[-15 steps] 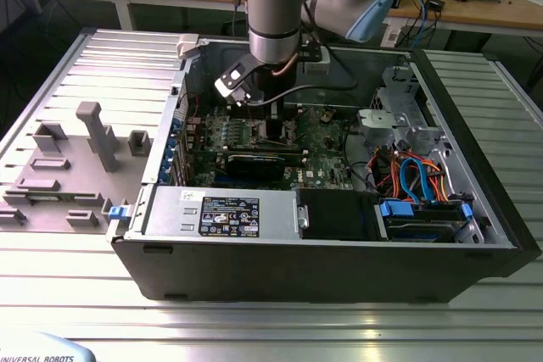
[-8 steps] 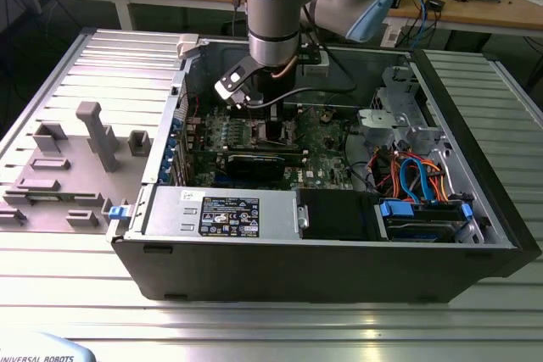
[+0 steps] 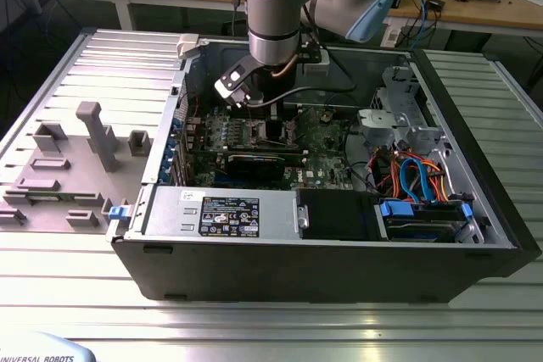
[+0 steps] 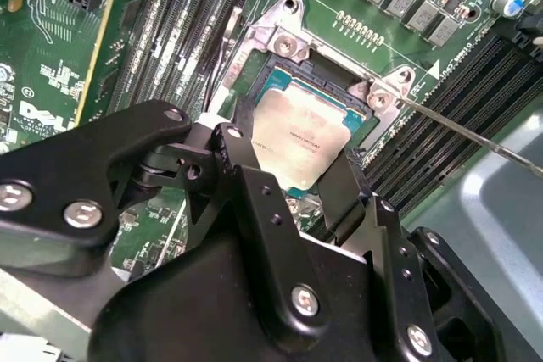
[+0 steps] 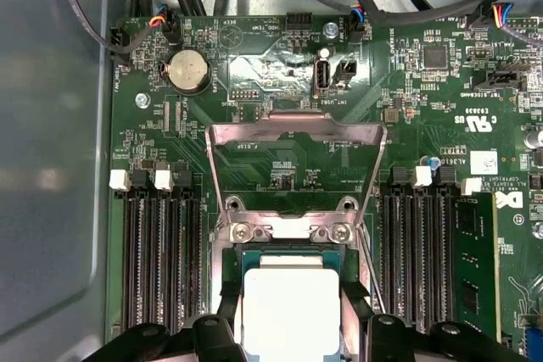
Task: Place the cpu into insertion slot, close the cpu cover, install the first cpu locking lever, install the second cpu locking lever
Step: 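Place the cpu into insertion slot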
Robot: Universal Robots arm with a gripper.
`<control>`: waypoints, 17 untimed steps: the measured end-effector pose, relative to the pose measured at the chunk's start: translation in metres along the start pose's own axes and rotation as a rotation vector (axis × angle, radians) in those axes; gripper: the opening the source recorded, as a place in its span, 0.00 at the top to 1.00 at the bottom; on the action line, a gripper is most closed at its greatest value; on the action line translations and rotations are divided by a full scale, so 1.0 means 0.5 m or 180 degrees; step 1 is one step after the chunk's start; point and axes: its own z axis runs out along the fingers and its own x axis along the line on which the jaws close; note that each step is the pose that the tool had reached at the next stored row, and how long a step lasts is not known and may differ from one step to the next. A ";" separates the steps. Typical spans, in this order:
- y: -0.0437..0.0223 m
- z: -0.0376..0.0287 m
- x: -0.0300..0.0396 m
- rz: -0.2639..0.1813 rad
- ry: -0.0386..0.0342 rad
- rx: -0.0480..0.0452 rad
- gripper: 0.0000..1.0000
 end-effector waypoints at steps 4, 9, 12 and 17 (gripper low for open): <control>-0.001 0.004 0.000 0.0000 0.0001 0.0000 0.46; -0.001 0.008 0.000 0.0001 0.0004 0.0000 0.46; -0.001 0.009 0.000 0.0001 0.0004 0.0000 0.46; -0.001 0.010 0.000 0.0001 0.0004 0.0000 0.46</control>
